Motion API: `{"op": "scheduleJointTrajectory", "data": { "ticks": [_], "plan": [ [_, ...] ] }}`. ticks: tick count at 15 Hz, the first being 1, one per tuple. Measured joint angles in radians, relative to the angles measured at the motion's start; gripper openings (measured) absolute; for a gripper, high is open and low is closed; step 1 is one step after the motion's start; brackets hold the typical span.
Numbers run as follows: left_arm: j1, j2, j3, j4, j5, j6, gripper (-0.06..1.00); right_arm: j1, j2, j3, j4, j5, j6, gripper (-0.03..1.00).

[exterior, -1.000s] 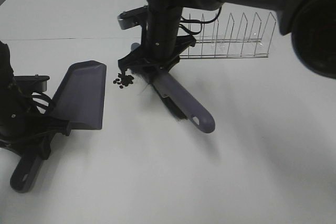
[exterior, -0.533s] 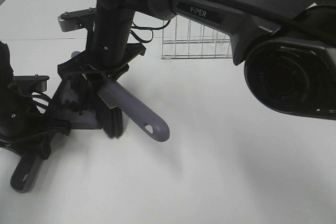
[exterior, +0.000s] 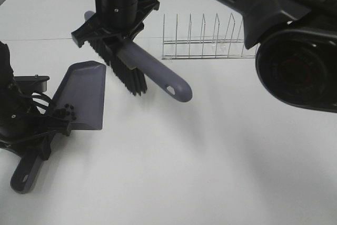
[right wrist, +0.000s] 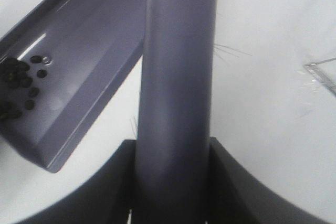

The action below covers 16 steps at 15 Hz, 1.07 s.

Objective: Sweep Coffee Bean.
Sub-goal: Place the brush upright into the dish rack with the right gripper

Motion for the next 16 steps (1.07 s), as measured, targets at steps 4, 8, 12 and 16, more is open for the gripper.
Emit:
{"op": "scheduleJointTrajectory", "data": {
  "ticks": [4,8,12,16],
  "plan": [
    [0.0,0.0,0.0,0.0,-0.001,0.0,0.32,-0.132,-0.087,-0.003,-0.043,0.001,0.0,0.27],
    [0.0,0.0,0.0,0.0,-0.001,0.0,0.32,-0.326,-0.194,0.044,-0.047,0.002,0.0,0.27],
    [0.0,0.0,0.0,0.0,-0.001,0.0,0.32,-0.515,-0.323,0.254,-0.047,0.003,-0.003,0.27],
    [0.0,0.0,0.0,0.0,-0.001,0.0,0.32,-0.654,-0.361,0.483,-0.045,0.007,-0.009,0.27]
  ]
}}
